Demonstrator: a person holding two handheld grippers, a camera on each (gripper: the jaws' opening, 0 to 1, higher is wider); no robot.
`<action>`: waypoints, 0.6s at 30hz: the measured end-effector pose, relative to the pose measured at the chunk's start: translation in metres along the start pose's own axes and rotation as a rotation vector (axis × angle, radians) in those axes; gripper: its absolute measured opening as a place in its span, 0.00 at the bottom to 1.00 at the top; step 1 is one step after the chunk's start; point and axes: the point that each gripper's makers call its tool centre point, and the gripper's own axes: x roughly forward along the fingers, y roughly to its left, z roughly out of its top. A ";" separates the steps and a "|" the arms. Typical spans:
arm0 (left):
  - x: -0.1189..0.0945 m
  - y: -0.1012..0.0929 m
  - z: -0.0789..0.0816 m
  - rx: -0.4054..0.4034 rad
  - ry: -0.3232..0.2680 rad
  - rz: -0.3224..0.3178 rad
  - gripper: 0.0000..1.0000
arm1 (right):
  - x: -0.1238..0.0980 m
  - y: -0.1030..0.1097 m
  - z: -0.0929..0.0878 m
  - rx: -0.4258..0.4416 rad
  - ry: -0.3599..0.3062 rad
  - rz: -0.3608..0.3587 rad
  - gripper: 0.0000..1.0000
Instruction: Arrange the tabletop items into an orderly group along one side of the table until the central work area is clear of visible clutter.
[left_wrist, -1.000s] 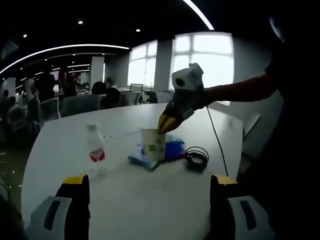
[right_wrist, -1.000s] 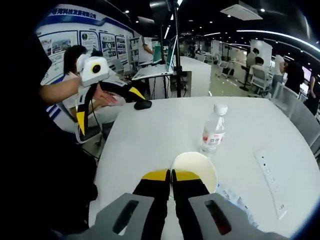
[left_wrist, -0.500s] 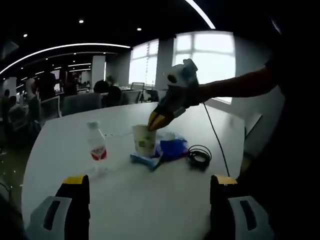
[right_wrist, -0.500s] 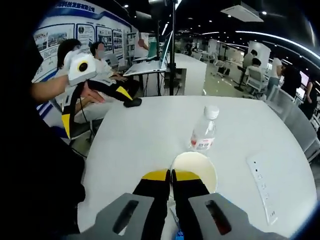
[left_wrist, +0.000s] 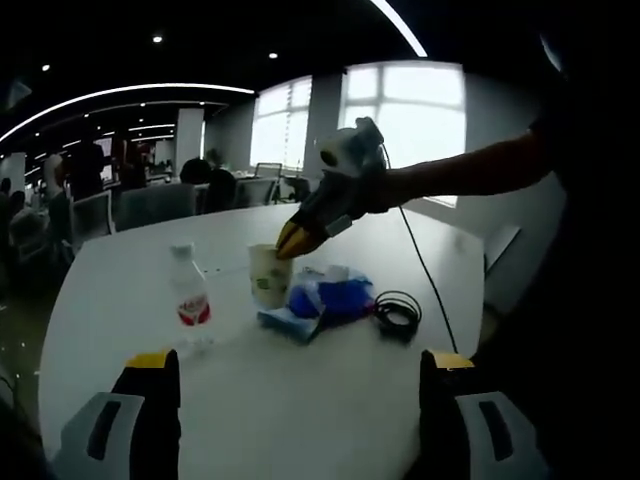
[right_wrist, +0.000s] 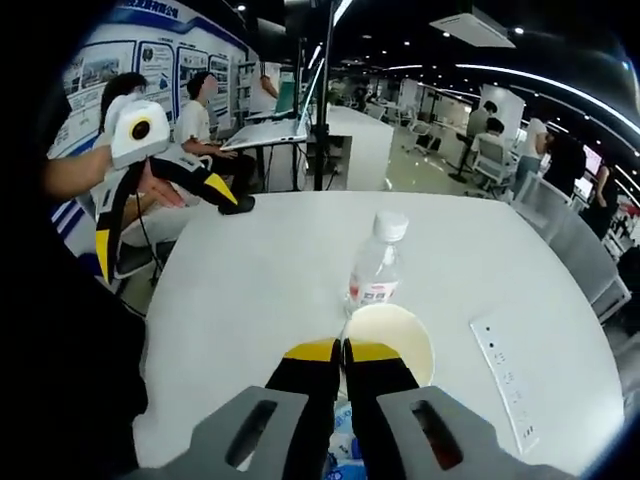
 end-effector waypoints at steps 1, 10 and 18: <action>0.001 0.001 0.000 -0.003 -0.001 -0.002 0.98 | 0.002 -0.002 0.000 0.006 -0.002 -0.002 0.00; 0.014 0.007 0.010 0.005 -0.007 -0.012 0.98 | 0.013 -0.014 0.002 0.010 0.001 -0.016 0.00; 0.023 0.010 0.009 -0.005 -0.002 -0.020 0.98 | 0.025 -0.028 0.002 -0.005 -0.011 -0.050 0.00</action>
